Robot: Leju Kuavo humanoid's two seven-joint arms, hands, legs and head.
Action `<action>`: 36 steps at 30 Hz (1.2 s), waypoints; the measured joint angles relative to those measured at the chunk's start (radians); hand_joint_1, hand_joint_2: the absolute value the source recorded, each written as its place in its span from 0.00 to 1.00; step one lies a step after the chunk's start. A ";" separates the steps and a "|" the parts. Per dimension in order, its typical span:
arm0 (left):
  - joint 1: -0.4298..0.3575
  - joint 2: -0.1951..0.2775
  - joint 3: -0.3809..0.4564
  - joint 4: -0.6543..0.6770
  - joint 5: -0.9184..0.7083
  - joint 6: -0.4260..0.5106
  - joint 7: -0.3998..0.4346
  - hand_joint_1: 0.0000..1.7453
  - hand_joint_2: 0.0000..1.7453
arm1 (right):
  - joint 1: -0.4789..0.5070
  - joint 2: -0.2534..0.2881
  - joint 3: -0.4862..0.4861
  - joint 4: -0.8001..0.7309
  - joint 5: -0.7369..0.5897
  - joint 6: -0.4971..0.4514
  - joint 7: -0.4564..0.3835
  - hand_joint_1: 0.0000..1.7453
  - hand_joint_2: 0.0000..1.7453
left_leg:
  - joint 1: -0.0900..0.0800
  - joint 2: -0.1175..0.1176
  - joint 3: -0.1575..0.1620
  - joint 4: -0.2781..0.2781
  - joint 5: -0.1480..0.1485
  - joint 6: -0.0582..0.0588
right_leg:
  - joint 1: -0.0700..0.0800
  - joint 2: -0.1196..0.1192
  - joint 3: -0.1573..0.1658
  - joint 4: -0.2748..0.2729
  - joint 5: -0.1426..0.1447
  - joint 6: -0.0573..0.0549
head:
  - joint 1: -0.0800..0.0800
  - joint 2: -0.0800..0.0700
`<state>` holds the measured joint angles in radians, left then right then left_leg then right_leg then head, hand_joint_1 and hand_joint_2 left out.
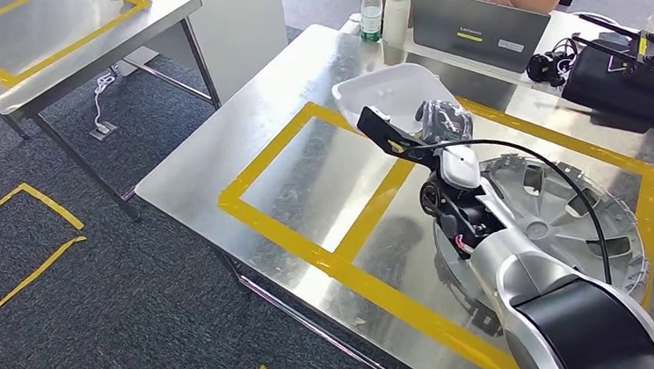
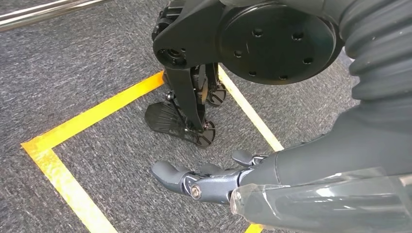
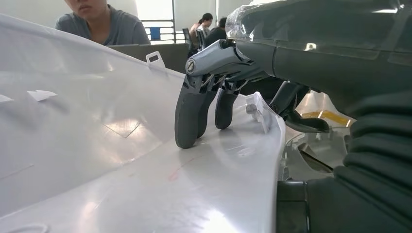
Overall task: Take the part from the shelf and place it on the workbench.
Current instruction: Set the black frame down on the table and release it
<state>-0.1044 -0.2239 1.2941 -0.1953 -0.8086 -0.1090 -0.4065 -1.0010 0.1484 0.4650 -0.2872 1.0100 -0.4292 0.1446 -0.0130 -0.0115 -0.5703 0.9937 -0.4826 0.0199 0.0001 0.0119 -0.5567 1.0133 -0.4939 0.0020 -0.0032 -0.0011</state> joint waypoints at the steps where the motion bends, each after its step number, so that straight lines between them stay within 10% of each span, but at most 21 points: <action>1: 0.000 0.000 0.000 0.000 -0.002 0.000 0.002 0.00 1.00 | 0.003 0.004 0.000 0.000 0.004 0.000 -0.001 1.00 0.00 | 0.000 0.000 0.000 0.000 0.000 0.000 | 0.000 0.000 0.000 0.000 0.000 0.000 | 0.000 0.000; 36: -0.008 0.000 -0.040 0.001 -0.021 0.004 0.048 0.00 1.00 | 0.243 0.160 -0.056 0.014 0.000 0.058 -0.111 1.00 0.00 | 0.000 0.000 0.001 0.000 -0.001 -0.001 | 0.000 0.000 0.000 0.000 0.000 0.000 | 0.000 0.000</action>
<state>-0.1125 -0.2239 1.2541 -0.1946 -0.8294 -0.1052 -0.3580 -0.7579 0.3086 0.4088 -0.2728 1.0100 -0.3708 0.0334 -0.0128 -0.0112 -0.5692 0.9934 -0.4837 0.0184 0.0003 0.0123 -0.5563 1.0132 -0.4941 0.0017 -0.0032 -0.0011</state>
